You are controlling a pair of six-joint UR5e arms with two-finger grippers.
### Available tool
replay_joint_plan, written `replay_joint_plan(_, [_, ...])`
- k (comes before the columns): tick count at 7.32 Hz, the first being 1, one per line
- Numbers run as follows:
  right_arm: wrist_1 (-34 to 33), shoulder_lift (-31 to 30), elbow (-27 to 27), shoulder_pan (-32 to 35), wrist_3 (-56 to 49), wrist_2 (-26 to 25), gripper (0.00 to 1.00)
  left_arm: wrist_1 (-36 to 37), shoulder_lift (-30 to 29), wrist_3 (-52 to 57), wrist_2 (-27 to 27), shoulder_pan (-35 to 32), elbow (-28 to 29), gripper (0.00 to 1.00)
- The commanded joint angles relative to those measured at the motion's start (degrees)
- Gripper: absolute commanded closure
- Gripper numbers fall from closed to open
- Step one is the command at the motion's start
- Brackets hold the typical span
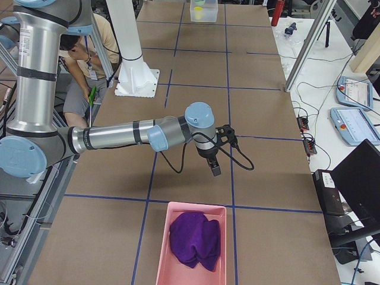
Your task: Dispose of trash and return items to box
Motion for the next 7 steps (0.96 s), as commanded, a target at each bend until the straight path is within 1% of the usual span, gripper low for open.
replay_joint_plan(1, [0.00, -0.01, 0.00, 0.01, 0.18, -0.03, 0.00, -1.44, 0.06, 0.34, 0.24, 0.04, 0.15, 0.62])
replay_joint_plan(2, [0.00, -0.01, 0.00, 0.01, 0.53, -0.03, 0.00, -1.54, -0.03, 0.34, 0.24, 0.12, -0.02, 0.32])
replay_joint_plan(3, [0.00, 0.08, 0.00, 0.01, 0.88, -0.03, 0.00, -2.84, -0.55, 3.82, 0.67, 1.78, -1.59, 0.00])
replay_joint_plan(4, [-0.26, 0.60, 0.00, 0.01, 0.97, 0.14, 0.00, -0.16, -0.56, 3.86, 1.81, 4.75, -6.04, 0.00])
replay_joint_plan(5, [-0.79, 0.78, 0.00, -0.07, 0.97, 0.06, 0.00, 9.00, -0.82, 3.86, 1.90, 6.09, -12.44, 0.00])
replay_joint_plan(6, [-0.96, 0.87, 0.09, -0.07, 0.97, -0.03, 0.01, 19.01, -0.73, 4.21, 1.99, 6.36, -21.29, 0.00])
replay_joint_plan(7, [-1.05, 0.70, 0.09, 0.01, 0.97, -0.20, 0.01, 26.68, -0.99, 4.65, 1.99, 6.89, -27.12, 0.00])
